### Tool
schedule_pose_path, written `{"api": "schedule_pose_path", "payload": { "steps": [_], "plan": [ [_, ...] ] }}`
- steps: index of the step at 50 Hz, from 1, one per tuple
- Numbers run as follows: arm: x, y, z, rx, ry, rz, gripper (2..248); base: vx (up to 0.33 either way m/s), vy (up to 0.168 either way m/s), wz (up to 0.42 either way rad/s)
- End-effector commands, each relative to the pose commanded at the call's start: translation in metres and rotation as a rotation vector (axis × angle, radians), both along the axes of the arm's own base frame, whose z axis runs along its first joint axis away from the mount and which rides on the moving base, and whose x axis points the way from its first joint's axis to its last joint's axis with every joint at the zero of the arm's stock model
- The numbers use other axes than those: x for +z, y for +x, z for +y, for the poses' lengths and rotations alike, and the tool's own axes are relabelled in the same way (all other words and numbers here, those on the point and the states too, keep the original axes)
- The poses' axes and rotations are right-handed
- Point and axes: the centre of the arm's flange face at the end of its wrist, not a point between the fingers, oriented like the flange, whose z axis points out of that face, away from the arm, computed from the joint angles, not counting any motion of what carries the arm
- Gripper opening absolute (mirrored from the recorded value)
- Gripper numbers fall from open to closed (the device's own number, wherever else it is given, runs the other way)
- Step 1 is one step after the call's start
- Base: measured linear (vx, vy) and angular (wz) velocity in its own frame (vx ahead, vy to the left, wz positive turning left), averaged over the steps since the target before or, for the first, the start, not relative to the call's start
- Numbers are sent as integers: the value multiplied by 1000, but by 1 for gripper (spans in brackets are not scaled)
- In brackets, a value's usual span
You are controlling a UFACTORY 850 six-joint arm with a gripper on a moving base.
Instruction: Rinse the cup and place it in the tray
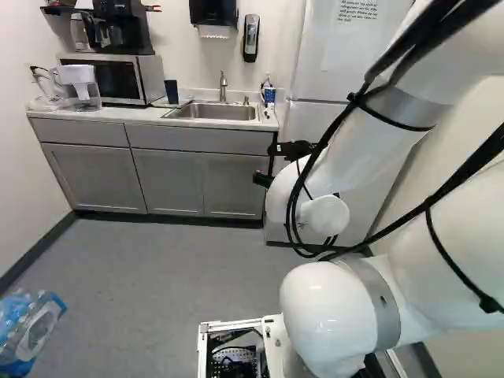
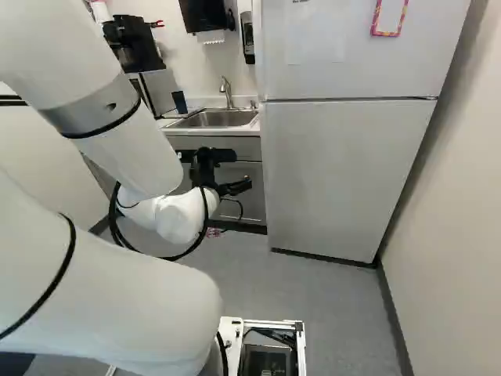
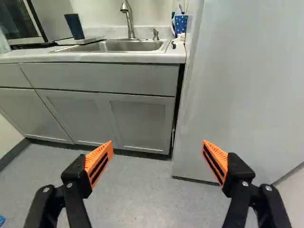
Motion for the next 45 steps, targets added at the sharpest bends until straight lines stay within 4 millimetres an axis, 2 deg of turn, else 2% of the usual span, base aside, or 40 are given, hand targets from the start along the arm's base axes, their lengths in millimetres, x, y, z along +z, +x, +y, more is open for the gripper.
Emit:
{"api": "schedule_pose_path", "payload": {
  "steps": [26, 45],
  "plan": [
    [1, 6, 0, 0, 0, 2, 247, 0, 0, 0],
    [17, 18, 0, 0, 0, -41, 247, 0, 0, 0]
  ]
}}
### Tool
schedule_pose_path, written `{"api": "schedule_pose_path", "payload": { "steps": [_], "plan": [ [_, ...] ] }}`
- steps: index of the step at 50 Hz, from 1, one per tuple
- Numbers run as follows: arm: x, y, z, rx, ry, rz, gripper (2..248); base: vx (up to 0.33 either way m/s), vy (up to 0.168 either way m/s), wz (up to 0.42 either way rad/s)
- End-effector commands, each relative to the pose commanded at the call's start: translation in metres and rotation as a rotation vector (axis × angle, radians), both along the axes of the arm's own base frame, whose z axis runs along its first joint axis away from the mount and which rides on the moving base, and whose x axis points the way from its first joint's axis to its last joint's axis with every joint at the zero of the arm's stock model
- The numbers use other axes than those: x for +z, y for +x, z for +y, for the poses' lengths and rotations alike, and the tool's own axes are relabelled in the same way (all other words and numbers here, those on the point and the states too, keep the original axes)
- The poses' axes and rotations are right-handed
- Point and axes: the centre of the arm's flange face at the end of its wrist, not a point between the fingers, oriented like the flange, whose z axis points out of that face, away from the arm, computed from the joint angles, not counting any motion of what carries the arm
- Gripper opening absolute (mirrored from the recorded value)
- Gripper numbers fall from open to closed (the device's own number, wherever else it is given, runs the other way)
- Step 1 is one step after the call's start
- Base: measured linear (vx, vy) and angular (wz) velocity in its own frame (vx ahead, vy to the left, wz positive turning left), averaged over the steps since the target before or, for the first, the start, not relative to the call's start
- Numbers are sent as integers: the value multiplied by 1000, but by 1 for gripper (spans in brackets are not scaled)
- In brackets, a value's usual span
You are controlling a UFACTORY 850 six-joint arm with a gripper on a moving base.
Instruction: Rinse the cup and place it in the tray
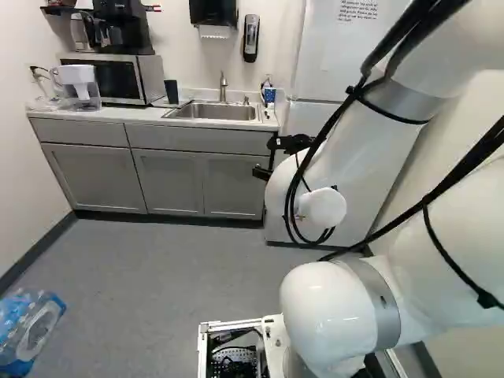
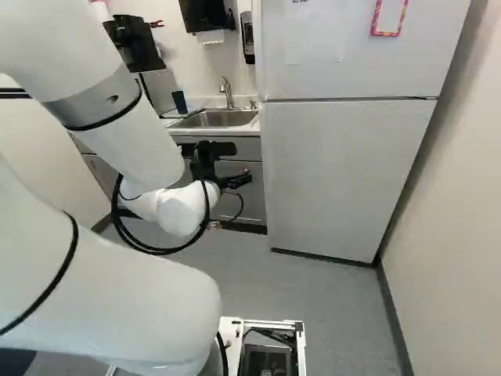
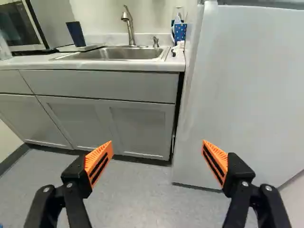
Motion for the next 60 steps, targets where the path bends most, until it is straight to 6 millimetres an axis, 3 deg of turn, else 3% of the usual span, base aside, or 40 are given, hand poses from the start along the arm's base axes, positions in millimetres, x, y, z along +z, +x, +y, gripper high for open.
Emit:
{"api": "schedule_pose_path", "payload": {
  "steps": [60],
  "plan": [
    [60, 41, 0, 0, 0, -150, 247, 0, 0, 0]
  ]
}}
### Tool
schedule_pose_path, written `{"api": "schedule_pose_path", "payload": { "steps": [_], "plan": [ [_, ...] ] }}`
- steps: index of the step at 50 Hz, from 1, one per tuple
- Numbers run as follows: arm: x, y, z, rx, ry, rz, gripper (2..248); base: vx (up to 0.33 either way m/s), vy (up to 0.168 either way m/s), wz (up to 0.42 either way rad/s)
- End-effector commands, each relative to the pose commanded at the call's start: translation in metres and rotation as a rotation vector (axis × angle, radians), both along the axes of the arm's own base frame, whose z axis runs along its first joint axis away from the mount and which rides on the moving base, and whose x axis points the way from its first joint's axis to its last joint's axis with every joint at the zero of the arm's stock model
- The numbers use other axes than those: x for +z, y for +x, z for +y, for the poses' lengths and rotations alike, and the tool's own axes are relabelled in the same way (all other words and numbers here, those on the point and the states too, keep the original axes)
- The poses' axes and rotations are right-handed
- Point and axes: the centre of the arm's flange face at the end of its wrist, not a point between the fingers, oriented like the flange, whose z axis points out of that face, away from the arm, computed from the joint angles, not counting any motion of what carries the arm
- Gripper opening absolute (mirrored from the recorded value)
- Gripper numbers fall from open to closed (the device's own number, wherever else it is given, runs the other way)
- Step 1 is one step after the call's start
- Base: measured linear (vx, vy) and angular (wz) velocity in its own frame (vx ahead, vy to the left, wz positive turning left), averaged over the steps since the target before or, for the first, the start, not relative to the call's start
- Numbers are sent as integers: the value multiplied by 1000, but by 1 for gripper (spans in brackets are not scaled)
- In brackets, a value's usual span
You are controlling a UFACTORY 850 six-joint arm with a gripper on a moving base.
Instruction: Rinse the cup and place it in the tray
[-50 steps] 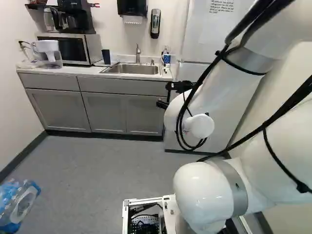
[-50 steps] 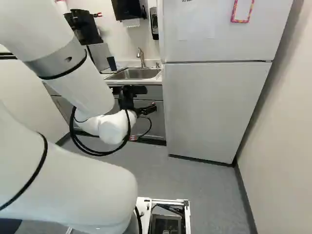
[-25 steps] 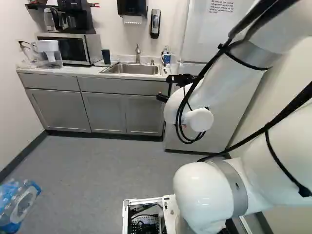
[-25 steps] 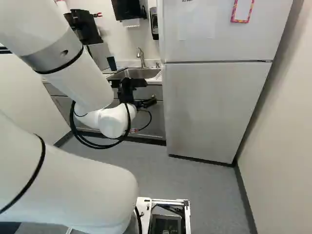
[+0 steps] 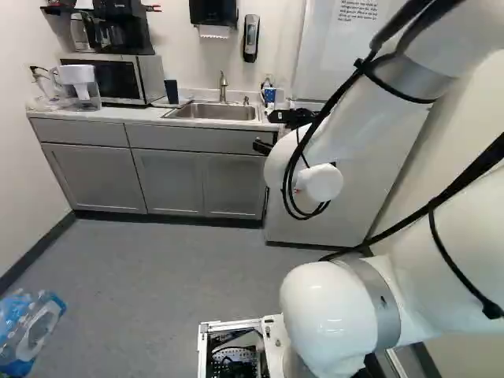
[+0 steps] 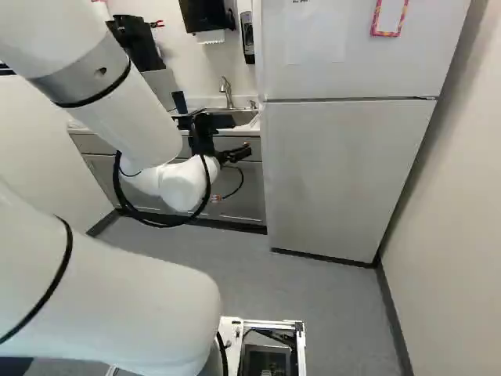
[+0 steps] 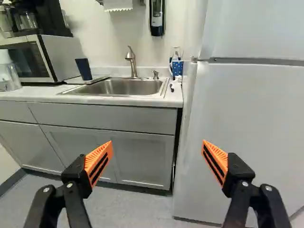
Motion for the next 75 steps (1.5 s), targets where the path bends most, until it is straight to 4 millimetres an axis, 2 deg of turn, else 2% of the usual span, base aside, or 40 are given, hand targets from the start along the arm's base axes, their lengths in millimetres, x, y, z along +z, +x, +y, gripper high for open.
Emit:
{"api": "schedule_pose_path", "payload": {
  "steps": [75],
  "plan": [
    [74, 63, 15, 37, 2, -84, 247, 0, 0, 0]
  ]
}}
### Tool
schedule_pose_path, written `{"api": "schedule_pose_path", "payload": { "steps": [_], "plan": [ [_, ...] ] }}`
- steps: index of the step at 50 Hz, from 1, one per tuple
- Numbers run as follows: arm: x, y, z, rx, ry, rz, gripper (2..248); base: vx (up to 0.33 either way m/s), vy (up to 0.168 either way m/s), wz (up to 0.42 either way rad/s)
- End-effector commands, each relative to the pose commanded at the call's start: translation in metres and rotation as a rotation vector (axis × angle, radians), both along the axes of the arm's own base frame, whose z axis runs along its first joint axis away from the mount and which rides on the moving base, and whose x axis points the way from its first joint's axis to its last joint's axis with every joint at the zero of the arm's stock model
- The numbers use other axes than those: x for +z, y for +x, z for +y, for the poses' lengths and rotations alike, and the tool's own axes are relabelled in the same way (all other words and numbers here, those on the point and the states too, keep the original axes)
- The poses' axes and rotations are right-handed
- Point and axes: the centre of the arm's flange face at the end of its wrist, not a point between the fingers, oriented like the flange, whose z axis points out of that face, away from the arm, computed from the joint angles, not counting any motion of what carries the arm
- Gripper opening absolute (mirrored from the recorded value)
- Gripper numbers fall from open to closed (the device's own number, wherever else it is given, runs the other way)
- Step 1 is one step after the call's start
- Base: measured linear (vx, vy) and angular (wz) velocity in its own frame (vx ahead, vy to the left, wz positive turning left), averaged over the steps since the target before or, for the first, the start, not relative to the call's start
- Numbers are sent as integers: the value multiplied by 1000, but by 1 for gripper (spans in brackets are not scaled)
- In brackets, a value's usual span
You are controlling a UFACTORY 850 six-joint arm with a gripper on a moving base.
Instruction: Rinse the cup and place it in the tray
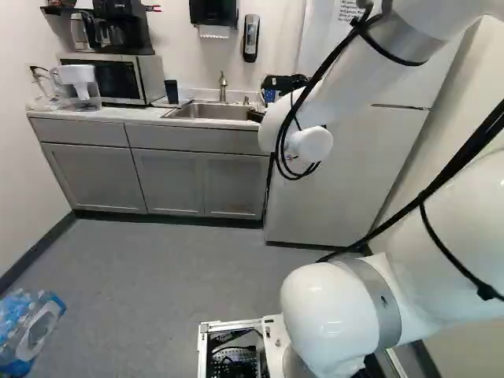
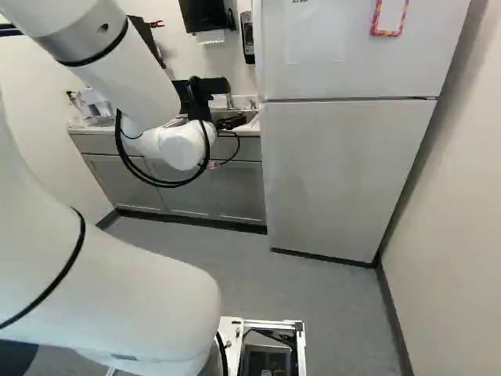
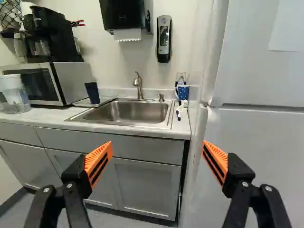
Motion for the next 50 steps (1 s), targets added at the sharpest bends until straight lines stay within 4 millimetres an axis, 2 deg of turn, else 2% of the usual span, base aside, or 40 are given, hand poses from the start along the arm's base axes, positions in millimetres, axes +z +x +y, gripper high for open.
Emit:
{"api": "schedule_pose_path", "payload": {
  "steps": [50],
  "plan": [
    [43, 35, 15, 31, -1, 25, 247, 0, 0, 0]
  ]
}}
